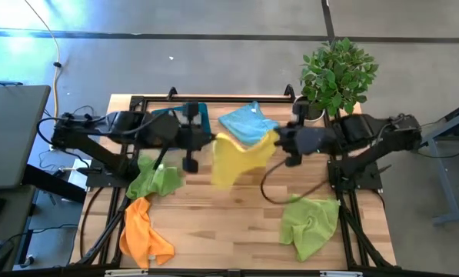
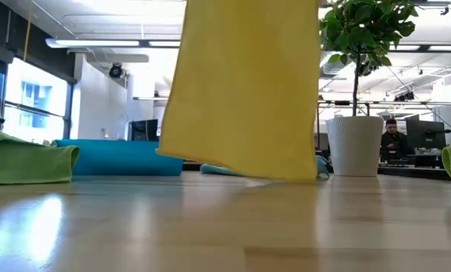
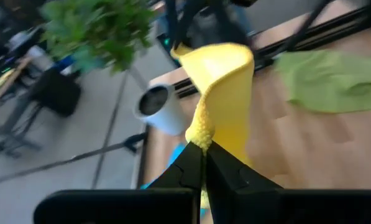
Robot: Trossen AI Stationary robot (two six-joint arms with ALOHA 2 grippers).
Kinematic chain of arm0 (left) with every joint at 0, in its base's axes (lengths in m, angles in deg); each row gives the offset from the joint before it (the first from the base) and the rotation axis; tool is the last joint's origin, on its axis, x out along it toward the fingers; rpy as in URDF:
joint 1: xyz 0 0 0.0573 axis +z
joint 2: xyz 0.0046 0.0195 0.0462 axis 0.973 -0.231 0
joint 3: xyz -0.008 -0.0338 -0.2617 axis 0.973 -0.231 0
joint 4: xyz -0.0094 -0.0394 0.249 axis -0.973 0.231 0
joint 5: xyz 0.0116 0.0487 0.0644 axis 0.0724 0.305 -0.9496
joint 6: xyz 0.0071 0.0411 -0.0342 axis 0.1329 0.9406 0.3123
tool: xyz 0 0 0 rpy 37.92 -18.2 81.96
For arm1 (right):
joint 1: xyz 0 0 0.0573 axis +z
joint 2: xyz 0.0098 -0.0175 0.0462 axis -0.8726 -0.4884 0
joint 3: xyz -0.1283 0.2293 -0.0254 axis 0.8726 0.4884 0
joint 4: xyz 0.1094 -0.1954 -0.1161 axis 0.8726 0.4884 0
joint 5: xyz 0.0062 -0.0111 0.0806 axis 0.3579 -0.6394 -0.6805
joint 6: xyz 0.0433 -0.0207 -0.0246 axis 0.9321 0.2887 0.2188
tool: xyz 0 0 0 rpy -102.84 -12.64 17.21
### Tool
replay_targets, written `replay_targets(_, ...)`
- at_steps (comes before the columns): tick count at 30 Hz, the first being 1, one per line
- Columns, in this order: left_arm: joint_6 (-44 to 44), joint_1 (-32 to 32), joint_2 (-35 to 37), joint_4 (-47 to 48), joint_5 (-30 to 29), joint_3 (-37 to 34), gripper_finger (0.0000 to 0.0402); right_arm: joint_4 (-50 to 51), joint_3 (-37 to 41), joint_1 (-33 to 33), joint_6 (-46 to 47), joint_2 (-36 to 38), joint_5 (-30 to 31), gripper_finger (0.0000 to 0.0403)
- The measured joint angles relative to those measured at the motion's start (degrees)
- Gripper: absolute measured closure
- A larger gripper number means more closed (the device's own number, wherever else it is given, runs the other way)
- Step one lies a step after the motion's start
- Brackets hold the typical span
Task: Fold microfiber towels
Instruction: Fold the yellow microfiber cloth
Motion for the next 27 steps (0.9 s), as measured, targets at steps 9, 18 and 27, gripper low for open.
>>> replay_targets(9, -5.51, 1.92, -0.11, 1.03, 1.46, 0.0, 0.0397, -0.03, 0.04, -2.64, 2.81, 0.0, 2.11, 0.0402)
replay_targets(18, -22.57, -6.38, -4.83, 7.21, 13.7, -7.06, 0.04, 4.41, 5.55, 2.37, 24.49, -3.97, -19.49, 0.0402)
replay_targets(27, -35.36, -14.88, -12.85, -5.49, 16.8, -17.33, 0.04, -20.58, 27.73, 9.91, 32.16, -6.54, -36.82, 0.0402)
